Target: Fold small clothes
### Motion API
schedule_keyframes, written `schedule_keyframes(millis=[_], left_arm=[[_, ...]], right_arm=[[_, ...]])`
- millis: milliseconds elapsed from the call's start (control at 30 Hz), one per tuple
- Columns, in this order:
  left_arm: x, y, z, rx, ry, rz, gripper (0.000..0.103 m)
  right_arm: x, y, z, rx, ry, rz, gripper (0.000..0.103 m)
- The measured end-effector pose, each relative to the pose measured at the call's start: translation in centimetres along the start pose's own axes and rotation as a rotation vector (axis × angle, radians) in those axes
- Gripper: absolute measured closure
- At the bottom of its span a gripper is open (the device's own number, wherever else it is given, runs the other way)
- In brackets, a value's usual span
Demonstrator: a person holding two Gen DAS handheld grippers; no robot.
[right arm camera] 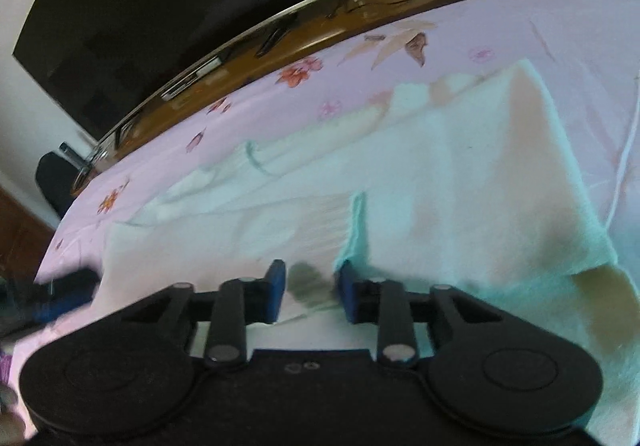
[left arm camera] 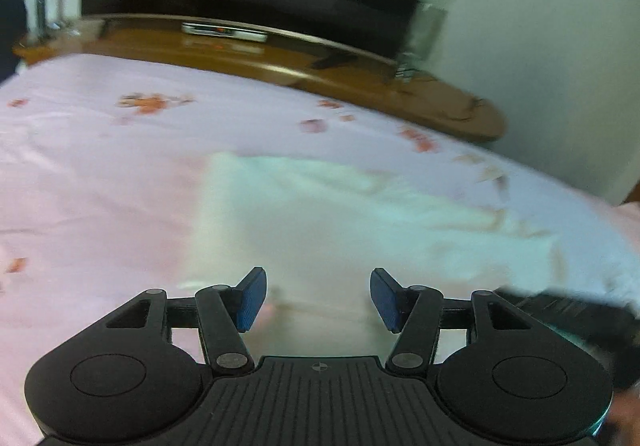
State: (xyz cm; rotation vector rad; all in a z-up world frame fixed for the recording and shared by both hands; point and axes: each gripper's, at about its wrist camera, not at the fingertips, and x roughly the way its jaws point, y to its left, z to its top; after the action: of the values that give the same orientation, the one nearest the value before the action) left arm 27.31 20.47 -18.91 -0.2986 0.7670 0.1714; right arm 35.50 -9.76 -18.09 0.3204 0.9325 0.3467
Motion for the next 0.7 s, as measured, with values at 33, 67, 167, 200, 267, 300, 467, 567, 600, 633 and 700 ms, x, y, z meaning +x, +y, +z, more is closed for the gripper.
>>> schedule_keyframes(millis=[33, 67, 167, 200, 267, 300, 467, 567, 600, 633, 700], left_arm=[[0.0, 0.5, -0.5, 0.003, 0.001, 0.022, 0.046], [0.1, 1.0, -0.9, 0.003, 0.001, 0.035, 0.046], [0.4, 1.3, -1.9, 0.023, -0.011, 0.066, 0.046], [0.5, 1.1, -2.0, 0.041, -0.022, 0.079, 0.046], [0.8, 0.7, -2.3, 0.064, -0.029, 0.090, 0.046], [1.0, 0.5, -2.3, 0.067, -0.033, 0.091, 0.046], [2.4, -0.3, -2.4, 0.029, -0.072, 0.127, 0.046], [3.2, -1.0, -2.6, 0.041, -0.091, 0.126, 0.046], [3.6, -1.2, -2.7, 0.057, -0.088, 0.140, 0.046], [3.9, -1.3, -2.8, 0.064, -0.084, 0.150, 0.046], [4.2, -1.3, -2.8, 0.063, -0.089, 0.160, 0.046]], right_arm=[[0.2, 0.0, 0.1, -0.007, -0.003, -0.004, 0.088], [0.3, 0.2, 0.0, -0.017, -0.003, 0.000, 0.097], [-0.1, 1.7, 0.1, -0.086, -0.029, 0.006, 0.097], [-0.6, 2.4, 0.2, -0.126, -0.057, -0.010, 0.097], [-1.9, 3.0, 0.8, -0.182, -0.117, -0.029, 0.097], [-2.6, 3.0, 1.2, -0.195, -0.136, -0.031, 0.097], [-6.0, 2.0, 2.8, -0.208, -0.226, -0.059, 0.097], [-6.6, 1.2, 3.3, -0.225, -0.241, -0.094, 0.097], [-6.4, 0.9, 3.2, -0.228, -0.241, -0.114, 0.097], [-6.2, 0.3, 3.2, -0.231, -0.241, -0.143, 0.097], [-5.7, -1.3, 3.2, -0.199, -0.229, -0.187, 0.097]])
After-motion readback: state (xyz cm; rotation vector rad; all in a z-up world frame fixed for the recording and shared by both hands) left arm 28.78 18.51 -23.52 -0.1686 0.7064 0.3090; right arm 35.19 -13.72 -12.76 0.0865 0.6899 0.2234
